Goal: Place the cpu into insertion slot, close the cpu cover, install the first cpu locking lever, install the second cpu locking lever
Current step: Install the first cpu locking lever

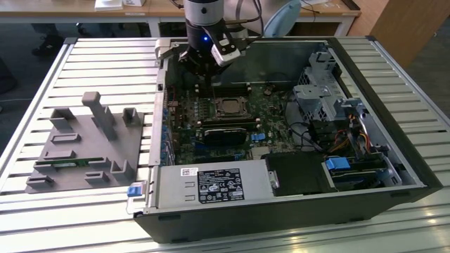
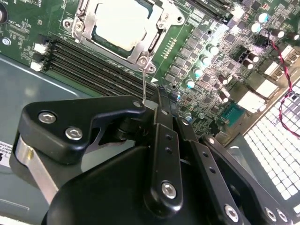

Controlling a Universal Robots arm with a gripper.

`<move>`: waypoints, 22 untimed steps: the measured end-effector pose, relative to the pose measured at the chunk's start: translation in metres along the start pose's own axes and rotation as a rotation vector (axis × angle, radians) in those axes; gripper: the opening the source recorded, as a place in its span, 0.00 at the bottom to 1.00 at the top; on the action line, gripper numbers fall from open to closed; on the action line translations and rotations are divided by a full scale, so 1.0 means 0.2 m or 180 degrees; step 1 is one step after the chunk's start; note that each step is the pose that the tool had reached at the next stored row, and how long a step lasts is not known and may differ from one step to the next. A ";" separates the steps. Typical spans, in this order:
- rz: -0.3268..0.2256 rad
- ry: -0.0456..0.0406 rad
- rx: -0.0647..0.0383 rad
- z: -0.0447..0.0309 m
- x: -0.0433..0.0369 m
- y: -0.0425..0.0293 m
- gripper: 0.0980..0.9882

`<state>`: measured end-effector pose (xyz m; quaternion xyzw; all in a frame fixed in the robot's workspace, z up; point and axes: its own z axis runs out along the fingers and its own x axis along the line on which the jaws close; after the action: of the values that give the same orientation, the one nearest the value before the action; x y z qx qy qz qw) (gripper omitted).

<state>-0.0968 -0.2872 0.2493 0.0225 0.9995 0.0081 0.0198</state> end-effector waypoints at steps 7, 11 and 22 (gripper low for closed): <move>0.0000 0.0000 0.0000 0.002 -0.033 0.001 0.02; 0.0000 0.0000 0.0000 0.003 -0.046 0.002 0.02; 0.0000 0.0000 0.0000 0.004 -0.076 0.003 0.02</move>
<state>-0.0815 -0.2872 0.2491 0.0225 0.9995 0.0081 0.0197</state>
